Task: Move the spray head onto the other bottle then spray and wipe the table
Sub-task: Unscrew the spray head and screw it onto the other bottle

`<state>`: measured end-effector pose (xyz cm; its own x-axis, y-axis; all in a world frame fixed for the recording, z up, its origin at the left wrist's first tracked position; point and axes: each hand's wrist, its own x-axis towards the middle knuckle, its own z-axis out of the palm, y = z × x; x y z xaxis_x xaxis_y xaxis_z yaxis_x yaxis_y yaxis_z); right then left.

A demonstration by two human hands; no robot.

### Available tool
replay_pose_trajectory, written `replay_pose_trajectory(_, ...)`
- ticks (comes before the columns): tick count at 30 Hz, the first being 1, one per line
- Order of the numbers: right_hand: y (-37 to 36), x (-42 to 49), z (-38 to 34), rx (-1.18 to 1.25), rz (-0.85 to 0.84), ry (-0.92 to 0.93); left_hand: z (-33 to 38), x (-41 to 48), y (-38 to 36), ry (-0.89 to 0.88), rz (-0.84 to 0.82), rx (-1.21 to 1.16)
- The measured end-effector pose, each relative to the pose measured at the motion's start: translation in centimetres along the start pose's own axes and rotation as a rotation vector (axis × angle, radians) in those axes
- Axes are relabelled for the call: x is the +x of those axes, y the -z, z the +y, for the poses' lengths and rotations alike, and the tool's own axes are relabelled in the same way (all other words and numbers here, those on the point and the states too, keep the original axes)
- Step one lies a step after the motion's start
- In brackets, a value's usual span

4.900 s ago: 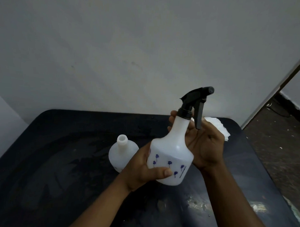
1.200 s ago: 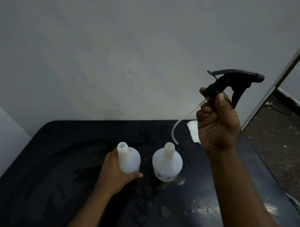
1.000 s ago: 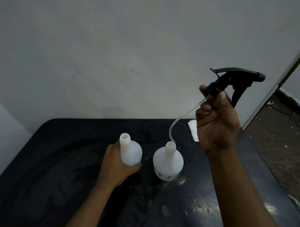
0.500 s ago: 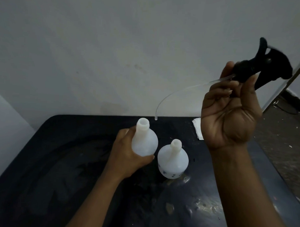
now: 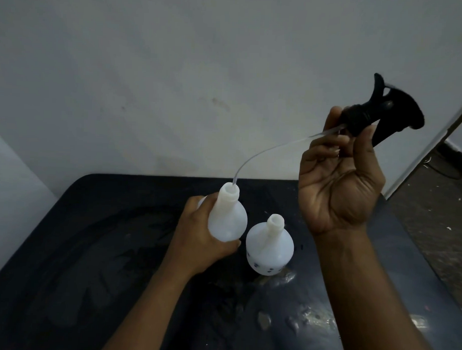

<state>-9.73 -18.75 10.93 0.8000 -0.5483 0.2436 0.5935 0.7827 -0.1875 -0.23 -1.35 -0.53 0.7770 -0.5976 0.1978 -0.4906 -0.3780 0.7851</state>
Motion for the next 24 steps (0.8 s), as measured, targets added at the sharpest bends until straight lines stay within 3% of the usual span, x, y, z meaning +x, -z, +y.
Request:
replay_pose_trajectory(6,1.0,-0.2,0.9,-0.128,-0.026,0.045,0.4,-0.1,0.1,-0.034,-0.021,0.011)
replay_pose_trajectory(18,3.3,-1.6,5.9,-0.777,0.055,-0.040,2.3,0.1,1.0,-0.084,-0.082,-0.090)
replay_pose_trajectory(24,3.9,-2.1,6.8,-1.017,-0.024,-0.022,2.5,-0.5,1.8,-0.085,-0.083,-0.119)
